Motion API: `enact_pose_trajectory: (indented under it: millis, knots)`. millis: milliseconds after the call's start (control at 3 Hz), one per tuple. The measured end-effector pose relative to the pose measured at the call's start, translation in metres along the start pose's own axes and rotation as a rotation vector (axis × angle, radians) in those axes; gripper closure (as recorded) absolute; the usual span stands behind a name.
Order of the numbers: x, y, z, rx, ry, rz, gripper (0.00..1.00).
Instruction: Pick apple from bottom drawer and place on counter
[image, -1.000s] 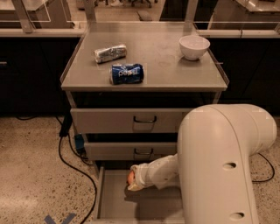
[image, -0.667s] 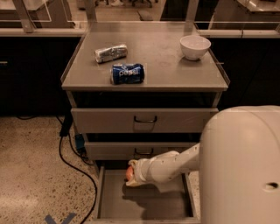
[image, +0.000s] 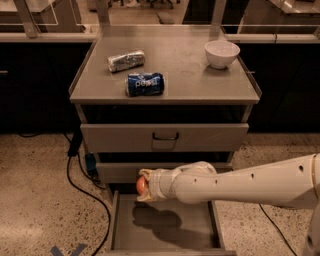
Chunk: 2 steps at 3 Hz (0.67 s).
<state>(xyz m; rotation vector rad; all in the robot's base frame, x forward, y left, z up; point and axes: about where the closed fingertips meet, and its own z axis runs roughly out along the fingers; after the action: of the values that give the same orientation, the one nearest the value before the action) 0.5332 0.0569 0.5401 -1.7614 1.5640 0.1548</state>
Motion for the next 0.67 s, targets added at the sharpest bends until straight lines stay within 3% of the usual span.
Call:
enact_pose_trajectory:
  millis: [667]
  knots:
    - [-0.0097,0.0020,-0.0096,-0.004,-0.001,0.003,1.00]
